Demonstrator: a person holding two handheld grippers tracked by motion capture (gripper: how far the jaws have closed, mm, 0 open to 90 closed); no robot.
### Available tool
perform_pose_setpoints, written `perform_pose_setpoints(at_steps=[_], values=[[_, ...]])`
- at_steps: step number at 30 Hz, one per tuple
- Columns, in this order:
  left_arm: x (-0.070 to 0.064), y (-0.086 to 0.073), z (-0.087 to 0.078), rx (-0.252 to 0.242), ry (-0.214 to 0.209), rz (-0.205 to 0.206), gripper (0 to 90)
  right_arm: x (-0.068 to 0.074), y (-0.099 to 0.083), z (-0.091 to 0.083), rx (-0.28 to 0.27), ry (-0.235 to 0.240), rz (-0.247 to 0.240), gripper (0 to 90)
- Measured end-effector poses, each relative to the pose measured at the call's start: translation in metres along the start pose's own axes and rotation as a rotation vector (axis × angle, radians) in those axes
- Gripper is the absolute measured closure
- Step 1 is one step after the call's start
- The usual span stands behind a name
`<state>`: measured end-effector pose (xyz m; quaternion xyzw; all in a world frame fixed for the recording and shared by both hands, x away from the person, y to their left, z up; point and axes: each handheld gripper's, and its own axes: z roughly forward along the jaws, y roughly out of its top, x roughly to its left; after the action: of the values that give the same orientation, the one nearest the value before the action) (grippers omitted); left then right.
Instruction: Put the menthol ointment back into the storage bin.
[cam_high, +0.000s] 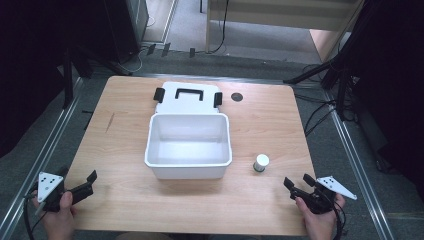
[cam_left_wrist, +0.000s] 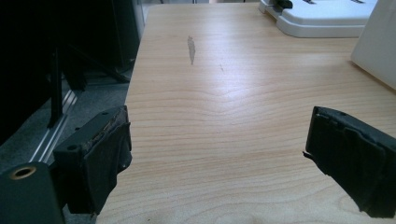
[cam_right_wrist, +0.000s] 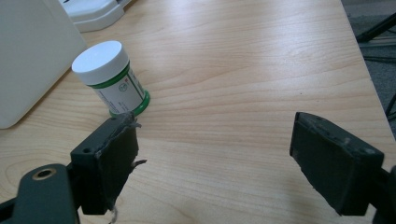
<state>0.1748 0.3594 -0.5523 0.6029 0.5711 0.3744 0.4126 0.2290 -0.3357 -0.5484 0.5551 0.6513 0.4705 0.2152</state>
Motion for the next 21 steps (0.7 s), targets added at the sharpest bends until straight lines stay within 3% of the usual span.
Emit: perform_pose_setpoints(at_steps=[3, 10, 21], values=[[-0.0003, 0.0001, 0.0001, -0.004, -0.002, 0.001, 7.8, 0.0005, 0.0001, 0.0000, 0.001, 0.001, -0.005, 15.6], [0.0010, 0.0036, 0.0078, 0.050, -0.015, -0.004, 7.7, 0.0013, 0.0013, 0.0029, 0.025, 0.006, -0.017, 15.6], [0.0001, 0.0026, 0.0050, 0.038, -0.031, 0.012, 7.7, -0.0043, 0.0049, 0.0051, 0.052, 0.026, 0.011, 14.5]])
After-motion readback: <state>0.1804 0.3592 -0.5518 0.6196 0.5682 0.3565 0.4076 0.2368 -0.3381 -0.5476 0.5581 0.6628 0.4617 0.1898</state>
